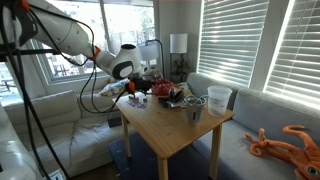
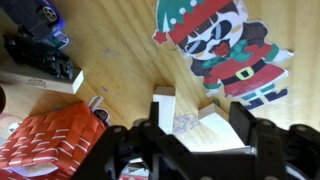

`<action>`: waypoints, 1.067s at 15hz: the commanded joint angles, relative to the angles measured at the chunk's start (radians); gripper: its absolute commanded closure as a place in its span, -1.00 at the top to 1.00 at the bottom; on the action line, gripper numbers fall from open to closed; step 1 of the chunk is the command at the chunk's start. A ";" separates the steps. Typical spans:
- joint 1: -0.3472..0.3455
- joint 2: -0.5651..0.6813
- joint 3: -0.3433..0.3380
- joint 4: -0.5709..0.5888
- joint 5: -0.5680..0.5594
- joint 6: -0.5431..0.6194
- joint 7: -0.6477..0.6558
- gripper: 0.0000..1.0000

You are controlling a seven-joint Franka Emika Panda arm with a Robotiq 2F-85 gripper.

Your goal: Pick up the middle wooden block on the table and place it across the silver cup

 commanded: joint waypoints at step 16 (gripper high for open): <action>-0.081 0.120 0.059 0.084 0.098 -0.007 -0.153 -0.12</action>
